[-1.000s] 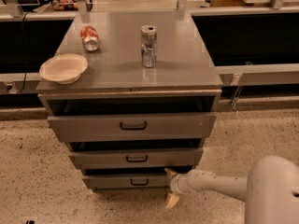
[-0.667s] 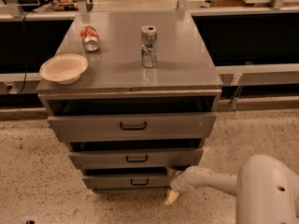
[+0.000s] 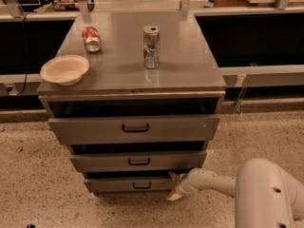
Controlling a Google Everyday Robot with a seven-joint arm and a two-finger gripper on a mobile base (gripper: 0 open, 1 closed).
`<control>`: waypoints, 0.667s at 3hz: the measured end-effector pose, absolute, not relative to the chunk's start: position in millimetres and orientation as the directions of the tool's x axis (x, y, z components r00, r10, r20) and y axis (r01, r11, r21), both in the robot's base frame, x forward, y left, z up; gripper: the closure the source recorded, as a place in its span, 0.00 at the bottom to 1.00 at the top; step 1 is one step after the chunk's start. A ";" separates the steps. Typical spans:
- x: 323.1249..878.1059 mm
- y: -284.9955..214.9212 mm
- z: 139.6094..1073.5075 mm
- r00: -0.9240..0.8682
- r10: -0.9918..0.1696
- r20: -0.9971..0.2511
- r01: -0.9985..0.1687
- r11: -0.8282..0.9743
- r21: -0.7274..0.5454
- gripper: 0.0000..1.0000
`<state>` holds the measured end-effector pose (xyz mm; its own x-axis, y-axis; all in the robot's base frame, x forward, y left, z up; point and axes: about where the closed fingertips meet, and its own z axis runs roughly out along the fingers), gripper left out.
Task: Open bottom drawer
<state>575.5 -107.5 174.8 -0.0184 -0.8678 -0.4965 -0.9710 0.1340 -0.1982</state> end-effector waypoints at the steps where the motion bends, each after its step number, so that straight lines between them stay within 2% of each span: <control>1: 554.8 -111.3 184.9 -0.015 -0.857 -0.515 -0.975 0.127 -0.182 0.36; 2: 535.4 -111.4 195.5 -0.008 -0.844 -0.536 -0.979 0.115 -0.167 0.55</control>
Offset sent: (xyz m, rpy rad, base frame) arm -0.1084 -0.0240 0.0607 0.1389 0.0536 0.0629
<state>535.4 -111.4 195.5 -0.0075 -0.8439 -0.5364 -0.9793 0.1148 -0.1669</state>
